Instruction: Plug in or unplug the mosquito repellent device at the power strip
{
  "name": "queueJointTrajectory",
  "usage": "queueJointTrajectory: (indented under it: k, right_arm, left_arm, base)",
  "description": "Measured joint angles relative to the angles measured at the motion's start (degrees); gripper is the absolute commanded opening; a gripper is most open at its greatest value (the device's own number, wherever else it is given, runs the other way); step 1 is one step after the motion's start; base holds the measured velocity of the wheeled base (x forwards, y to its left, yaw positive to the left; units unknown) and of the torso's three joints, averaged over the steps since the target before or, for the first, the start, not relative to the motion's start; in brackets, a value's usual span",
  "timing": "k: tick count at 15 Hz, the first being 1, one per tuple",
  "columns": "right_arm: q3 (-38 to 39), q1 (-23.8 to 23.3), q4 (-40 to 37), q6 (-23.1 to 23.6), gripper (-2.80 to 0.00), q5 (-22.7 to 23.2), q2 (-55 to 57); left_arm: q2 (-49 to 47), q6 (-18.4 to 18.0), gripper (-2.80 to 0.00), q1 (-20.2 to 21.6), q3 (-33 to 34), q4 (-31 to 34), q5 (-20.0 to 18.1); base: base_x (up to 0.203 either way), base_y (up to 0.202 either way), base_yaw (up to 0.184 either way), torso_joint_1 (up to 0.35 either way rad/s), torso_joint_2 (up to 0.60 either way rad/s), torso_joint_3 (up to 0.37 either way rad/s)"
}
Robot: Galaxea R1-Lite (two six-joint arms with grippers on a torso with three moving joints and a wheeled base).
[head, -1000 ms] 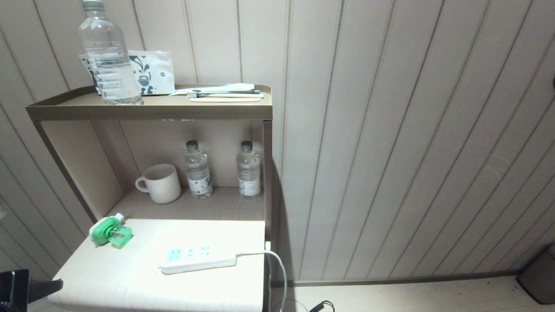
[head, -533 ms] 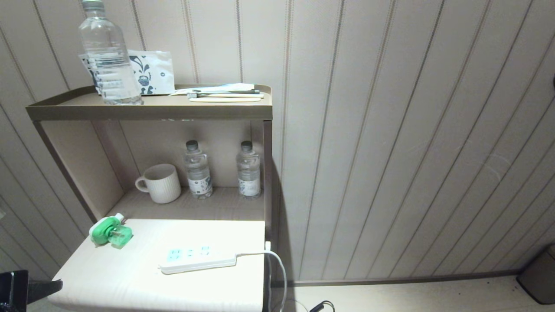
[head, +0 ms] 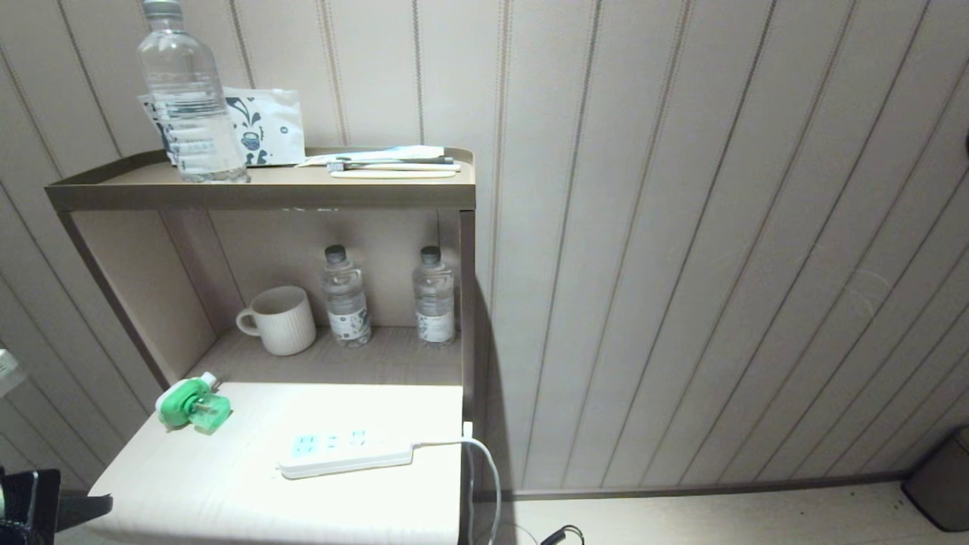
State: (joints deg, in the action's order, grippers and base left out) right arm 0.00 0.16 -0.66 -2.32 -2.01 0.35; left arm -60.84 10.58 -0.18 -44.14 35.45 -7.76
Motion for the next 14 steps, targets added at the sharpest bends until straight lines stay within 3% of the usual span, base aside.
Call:
queueJointTrajectory:
  k: [3, 5, 9, 13, 14]
  right_arm:
    - [0.0, 0.0, 0.0, 0.0, -2.8, 0.0, 0.0]
    - [0.0, 0.0, 0.0, 0.0, -2.8, 0.0, 0.0]
    - [0.0, 0.0, 0.0, 0.0, -2.8, 0.0, 0.0]
    - [0.0, 0.0, 0.0, 0.0, -2.8, 0.0, 0.0]
    - [0.0, 0.0, 0.0, 0.0, -2.8, 0.0, 0.0]
  left_arm:
    - [-5.0, 0.3, -2.8, 0.0, -7.5, 8.6, -0.1]
    - [-9.4, 3.2, -2.8, 0.0, -12.1, 11.5, -0.2]
    - [-17.8, 14.7, -2.8, 0.0, -17.6, 11.8, -0.5]
    - [-23.0, 16.2, -2.8, 0.8, -18.3, 8.7, 1.1]
    - [-24.1, 16.1, 0.0, 1.5, -18.4, 7.8, 1.8]
  base:
    - [0.0, 0.0, 0.0, 0.0, 0.0, 0.0]
    - [0.0, 0.0, 0.0, 0.0, 0.0, 0.0]
    - [0.0, 0.0, 0.0, 0.0, 0.0, 0.0]
    - [0.0, 0.0, 0.0, 0.0, 0.0, 0.0]
    - [0.0, 0.0, 0.0, 0.0, 0.0, 0.0]
